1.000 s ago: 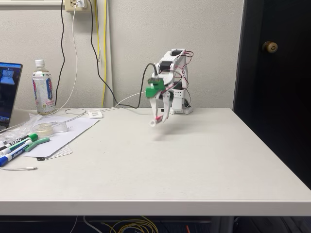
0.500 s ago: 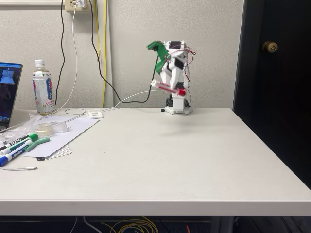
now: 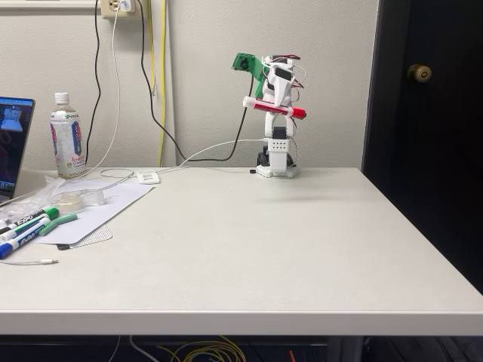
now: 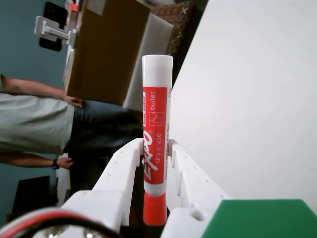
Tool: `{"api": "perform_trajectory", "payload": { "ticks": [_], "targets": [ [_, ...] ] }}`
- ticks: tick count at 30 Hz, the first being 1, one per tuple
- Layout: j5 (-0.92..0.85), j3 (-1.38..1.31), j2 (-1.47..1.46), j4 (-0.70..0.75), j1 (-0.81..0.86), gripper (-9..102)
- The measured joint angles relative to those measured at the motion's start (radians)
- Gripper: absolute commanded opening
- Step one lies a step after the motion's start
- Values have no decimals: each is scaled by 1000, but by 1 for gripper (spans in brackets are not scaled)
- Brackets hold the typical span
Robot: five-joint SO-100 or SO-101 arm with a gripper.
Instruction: Pick up the red marker.
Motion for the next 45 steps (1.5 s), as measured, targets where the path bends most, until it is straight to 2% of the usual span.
{"api": "perform_trajectory", "payload": {
  "ticks": [15, 26, 45],
  "targets": [
    [132, 356, 383, -152, -25, 7],
    [235, 391, 451, -164, -43, 7],
    [258, 403, 460, -184, -66, 7]
  ]
}}
